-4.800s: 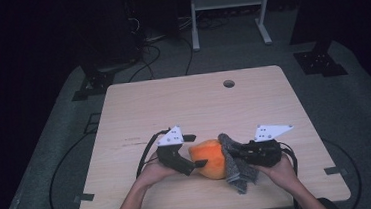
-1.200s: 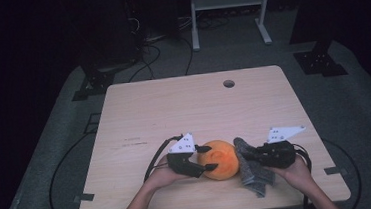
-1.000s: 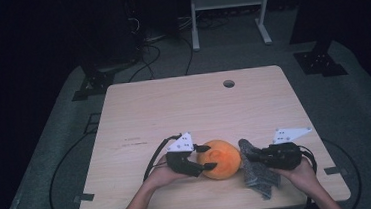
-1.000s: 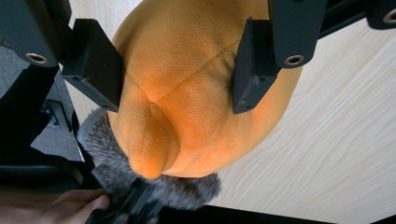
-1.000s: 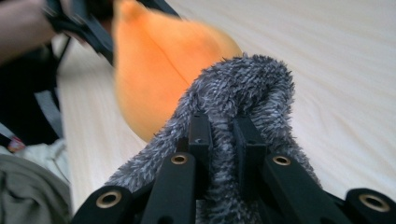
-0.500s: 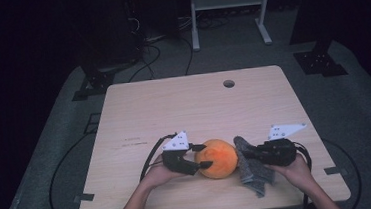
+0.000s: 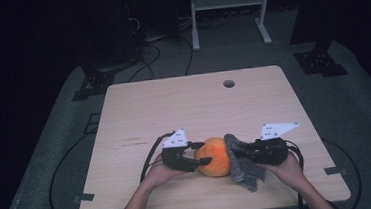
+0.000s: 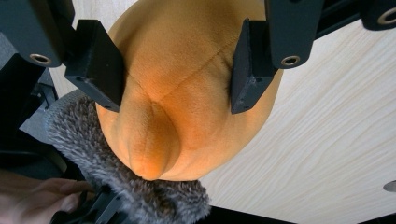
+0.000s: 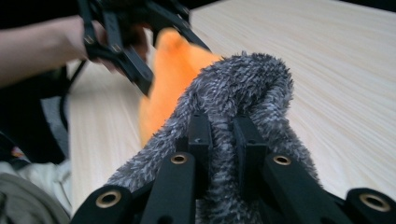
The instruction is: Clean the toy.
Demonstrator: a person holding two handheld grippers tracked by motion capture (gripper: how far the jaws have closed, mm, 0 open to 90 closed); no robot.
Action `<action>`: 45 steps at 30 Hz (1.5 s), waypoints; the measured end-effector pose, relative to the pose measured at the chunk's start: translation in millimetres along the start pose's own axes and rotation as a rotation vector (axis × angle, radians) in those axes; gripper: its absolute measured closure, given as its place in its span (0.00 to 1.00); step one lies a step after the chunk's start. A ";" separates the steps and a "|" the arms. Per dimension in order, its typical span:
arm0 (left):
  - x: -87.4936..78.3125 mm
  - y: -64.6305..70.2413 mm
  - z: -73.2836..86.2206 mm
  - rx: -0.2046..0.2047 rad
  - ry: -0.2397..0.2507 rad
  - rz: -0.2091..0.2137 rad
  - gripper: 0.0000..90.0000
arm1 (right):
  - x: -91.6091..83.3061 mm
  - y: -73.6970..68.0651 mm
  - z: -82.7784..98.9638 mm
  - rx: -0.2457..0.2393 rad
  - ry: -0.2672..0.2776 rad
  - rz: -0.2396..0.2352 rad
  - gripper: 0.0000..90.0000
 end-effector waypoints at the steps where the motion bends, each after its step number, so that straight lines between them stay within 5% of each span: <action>1: 0.0 0.0 0.0 0.000 0.000 0.000 0.44 | 0.0 0.0 0.0 0.000 0.000 0.000 0.88; 5: 2.9 -2.6 -2.1 -0.031 0.013 -0.019 0.44 | -11.0 5.1 4.4 -0.002 -0.015 0.047 0.88; 12: 9.9 6.0 -4.6 0.000 0.003 0.002 0.42 | 9.7 -18.6 -22.6 -0.066 0.044 -0.010 0.88; 13: 8.0 8.2 -3.8 -0.002 -0.002 0.024 0.34 | 19.2 -19.5 -23.4 -0.091 0.019 -0.015 0.88; 16: 6.3 7.9 -2.4 0.014 -0.005 0.027 0.33 | 21.4 -17.1 -21.2 -0.067 0.024 -0.025 0.88; 18: 7.1 7.0 -3.3 0.027 -0.005 0.022 0.42 | 16.8 -10.5 -14.5 -0.035 0.035 -0.014 0.88; 24: 9.8 6.3 -6.3 -0.009 0.008 0.011 0.50 | -0.2 -3.2 -5.1 -0.028 0.013 0.045 0.88; 28: 12.9 4.2 -7.4 -0.062 0.015 0.010 0.51 | -3.6 -14.5 -20.8 -0.051 0.075 0.019 0.88; 30: 13.5 5.3 -7.6 -0.056 0.013 0.013 0.52 | 2.3 -18.8 -24.9 -0.084 0.067 0.018 0.88; 34: 11.3 11.1 -5.6 -0.027 0.004 0.055 0.35 | 13.6 -11.4 -15.3 -0.087 0.020 0.020 0.88; 39: 12.9 9.7 -4.4 -0.012 -0.009 0.034 0.48 | 6.9 0.0 -13.1 -0.080 0.017 0.066 0.88; 45: 14.3 6.8 -2.9 -0.029 0.000 0.005 0.51 | 9.8 -20.5 -24.2 -0.093 0.073 0.003 0.88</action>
Point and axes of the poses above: each handheld gripper's, and its own axes: x roughly forward along the jaws, z roughly out of its underside, y roughly to its right, the point moved 8 cm from there along x, roughly forward along the jaws, and after that the axes turned 14 degrees about y, right-handed, at the moved point
